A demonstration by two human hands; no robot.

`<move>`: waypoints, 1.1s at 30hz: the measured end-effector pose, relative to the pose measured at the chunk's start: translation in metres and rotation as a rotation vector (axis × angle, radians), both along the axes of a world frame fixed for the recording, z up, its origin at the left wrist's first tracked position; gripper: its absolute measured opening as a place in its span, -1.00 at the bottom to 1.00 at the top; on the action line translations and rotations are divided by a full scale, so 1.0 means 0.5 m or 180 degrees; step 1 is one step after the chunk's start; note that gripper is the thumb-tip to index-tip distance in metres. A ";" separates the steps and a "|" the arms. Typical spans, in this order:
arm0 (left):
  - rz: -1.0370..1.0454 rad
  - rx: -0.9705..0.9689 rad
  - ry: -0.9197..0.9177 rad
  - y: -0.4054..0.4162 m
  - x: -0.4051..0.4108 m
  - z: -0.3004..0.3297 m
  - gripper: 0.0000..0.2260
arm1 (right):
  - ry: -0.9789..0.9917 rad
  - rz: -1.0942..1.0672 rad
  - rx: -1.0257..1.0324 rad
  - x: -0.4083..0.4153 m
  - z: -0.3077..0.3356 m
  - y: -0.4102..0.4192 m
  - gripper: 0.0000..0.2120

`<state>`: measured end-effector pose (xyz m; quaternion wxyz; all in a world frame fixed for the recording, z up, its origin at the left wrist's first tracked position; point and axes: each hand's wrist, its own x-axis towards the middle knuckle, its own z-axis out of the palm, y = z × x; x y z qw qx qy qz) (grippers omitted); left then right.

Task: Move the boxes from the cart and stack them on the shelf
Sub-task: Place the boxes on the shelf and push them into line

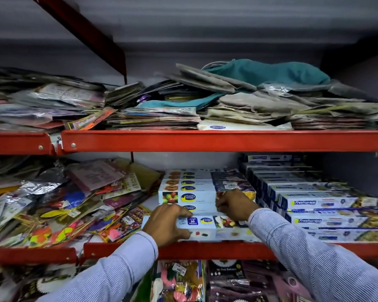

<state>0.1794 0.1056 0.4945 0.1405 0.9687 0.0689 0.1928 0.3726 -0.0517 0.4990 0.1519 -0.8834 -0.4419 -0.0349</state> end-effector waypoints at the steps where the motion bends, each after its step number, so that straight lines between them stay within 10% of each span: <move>1: 0.0031 0.0006 -0.0008 0.001 0.013 -0.002 -0.53 | 0.0044 0.0029 0.0029 -0.002 0.004 -0.004 -0.81; 33: 0.0206 0.0355 -0.0111 -0.029 0.070 -0.088 -0.60 | 0.0036 0.0016 0.0306 -0.059 -0.073 -0.061 -0.65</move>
